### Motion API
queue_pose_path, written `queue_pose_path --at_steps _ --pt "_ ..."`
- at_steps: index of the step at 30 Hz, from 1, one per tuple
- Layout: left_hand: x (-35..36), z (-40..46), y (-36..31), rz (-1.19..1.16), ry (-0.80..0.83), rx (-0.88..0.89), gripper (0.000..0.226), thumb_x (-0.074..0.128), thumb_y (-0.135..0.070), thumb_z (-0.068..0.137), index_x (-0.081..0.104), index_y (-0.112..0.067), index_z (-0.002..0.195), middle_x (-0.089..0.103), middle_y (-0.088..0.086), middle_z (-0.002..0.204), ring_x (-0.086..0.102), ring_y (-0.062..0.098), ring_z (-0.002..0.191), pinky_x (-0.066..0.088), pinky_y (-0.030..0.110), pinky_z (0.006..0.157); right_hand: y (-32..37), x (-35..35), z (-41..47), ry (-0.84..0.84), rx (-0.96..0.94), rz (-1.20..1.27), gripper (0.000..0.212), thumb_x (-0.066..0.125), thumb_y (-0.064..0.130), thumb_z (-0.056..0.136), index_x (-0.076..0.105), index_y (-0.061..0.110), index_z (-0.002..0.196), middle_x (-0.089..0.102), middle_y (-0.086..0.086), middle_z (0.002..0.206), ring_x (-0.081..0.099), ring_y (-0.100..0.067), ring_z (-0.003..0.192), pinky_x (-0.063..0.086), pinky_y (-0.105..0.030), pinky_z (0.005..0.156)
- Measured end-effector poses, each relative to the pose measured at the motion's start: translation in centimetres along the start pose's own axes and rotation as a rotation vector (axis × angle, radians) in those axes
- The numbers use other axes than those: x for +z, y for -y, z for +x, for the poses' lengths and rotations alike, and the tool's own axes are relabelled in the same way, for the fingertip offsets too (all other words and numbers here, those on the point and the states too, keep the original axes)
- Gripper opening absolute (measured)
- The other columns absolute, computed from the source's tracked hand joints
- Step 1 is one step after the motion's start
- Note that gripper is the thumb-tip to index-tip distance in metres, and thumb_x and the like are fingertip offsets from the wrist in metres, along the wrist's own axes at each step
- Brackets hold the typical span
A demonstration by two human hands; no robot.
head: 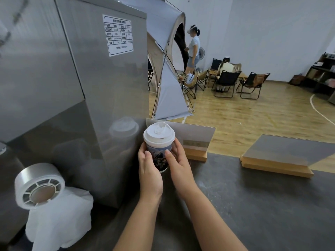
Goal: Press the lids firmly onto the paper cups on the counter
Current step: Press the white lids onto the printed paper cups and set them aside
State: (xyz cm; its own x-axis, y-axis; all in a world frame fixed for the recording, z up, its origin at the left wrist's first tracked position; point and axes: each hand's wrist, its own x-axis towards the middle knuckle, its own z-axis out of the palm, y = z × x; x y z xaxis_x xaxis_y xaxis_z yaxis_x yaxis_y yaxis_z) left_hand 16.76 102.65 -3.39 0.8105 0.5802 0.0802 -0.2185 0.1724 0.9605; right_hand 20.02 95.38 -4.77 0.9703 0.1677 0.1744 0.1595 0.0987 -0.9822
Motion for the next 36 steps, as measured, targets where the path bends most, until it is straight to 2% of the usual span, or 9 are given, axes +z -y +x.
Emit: queue_pose_path --at_steps 8,15,17,21,23,25,28,33,36 --pt "0.0 0.3 0.7 0.062 0.042 -0.021 0.048 0.03 -0.024 0.109 0.027 -0.029 0.157 0.033 -0.009 0.16 0.031 0.008 0.146 0.025 0.04 0.123 0.0 0.3 -0.2 -0.038 0.077 0.063 0.045 0.055 0.016 0.1 0.046 0.036 0.139 0.055 0.01 0.141 0.051 -0.004 0.131 0.042 -0.028 0.11" --pt "-0.3 -0.8 0.2 0.127 0.023 -0.171 0.051 0.033 -0.026 0.108 0.025 -0.022 0.158 0.032 -0.001 0.162 0.032 0.015 0.146 0.025 0.036 0.121 0.7 -0.2 -1.1 -0.077 0.162 0.118 0.049 0.057 0.02 0.098 0.044 0.032 0.144 0.054 0.002 0.141 0.052 -0.012 0.13 0.041 -0.041 0.113" --pt "-0.6 -1.8 0.1 0.163 0.023 -0.229 0.051 0.036 -0.022 0.107 0.026 -0.017 0.157 0.033 0.003 0.161 0.032 0.019 0.146 0.027 0.034 0.119 1.1 -1.3 -2.1 -0.097 0.195 0.132 0.044 0.055 0.021 0.1 0.046 0.035 0.141 0.054 0.002 0.136 0.054 -0.012 0.125 0.044 -0.039 0.11" --pt "0.0 -5.1 -0.7 0.162 0.065 -0.273 0.042 0.041 -0.018 0.106 0.041 -0.016 0.148 0.047 0.003 0.146 0.043 0.016 0.129 0.033 0.032 0.111 2.1 -4.7 -4.8 -0.1 0.236 0.156 0.031 0.052 0.021 0.102 0.055 0.033 0.13 0.069 0.001 0.12 0.066 -0.015 0.111 0.052 -0.037 0.099" --pt "1.3 -6.6 -0.9 0.154 0.123 -0.286 0.031 0.042 -0.018 0.106 0.053 -0.019 0.134 0.053 0.003 0.137 0.048 0.016 0.123 0.036 0.034 0.112 2.6 -7.0 -6.3 -0.113 0.228 0.119 0.026 0.05 0.019 0.102 0.06 0.029 0.124 0.074 0.0 0.112 0.069 -0.018 0.106 0.054 -0.038 0.096" --pt "3.0 -8.2 -1.1 0.154 0.195 -0.285 0.024 0.041 -0.016 0.106 0.062 -0.019 0.117 0.062 0.006 0.124 0.055 0.018 0.115 0.044 0.03 0.1 3.2 -9.6 -7.8 -0.154 0.222 0.091 0.023 0.049 0.019 0.103 0.064 0.028 0.117 0.076 0.0 0.106 0.07 -0.02 0.104 0.054 -0.038 0.094" --pt "6.2 -10.8 -1.0 0.173 0.289 -0.263 0.028 0.04 -0.011 0.105 0.068 -0.012 0.107 0.07 0.009 0.109 0.063 0.017 0.101 0.047 0.019 0.078 4.2 -14.2 -10.0 -0.25 0.215 0.065 0.022 0.048 0.02 0.103 0.067 0.027 0.112 0.076 0.0 0.102 0.07 -0.019 0.101 0.055 -0.036 0.09" --pt "12.5 -16.1 1.0 0.182 0.416 -0.273 0.03 0.042 -0.009 0.105 0.071 -0.015 0.098 0.073 0.011 0.102 0.067 0.019 0.098 0.051 0.024 0.083 5.9 -22.6 -13.3 -0.414 0.183 0.05 0.023 0.046 0.015 0.103 0.068 0.022 0.109 0.075 -0.005 0.102 0.067 -0.017 0.093 0.052 -0.032 0.083" --pt "16.3 -19.2 2.1 0.152 0.486 -0.271 0.029 0.043 -0.007 0.104 0.069 -0.015 0.098 0.073 0.011 0.101 0.066 0.017 0.094 0.051 0.017 0.076 6.8 -27.1 -15.3 -0.509 0.157 0.028 0.023 0.046 0.014 0.104 0.067 0.021 0.108 0.075 -0.007 0.103 0.066 -0.017 0.091 0.051 -0.031 0.082"
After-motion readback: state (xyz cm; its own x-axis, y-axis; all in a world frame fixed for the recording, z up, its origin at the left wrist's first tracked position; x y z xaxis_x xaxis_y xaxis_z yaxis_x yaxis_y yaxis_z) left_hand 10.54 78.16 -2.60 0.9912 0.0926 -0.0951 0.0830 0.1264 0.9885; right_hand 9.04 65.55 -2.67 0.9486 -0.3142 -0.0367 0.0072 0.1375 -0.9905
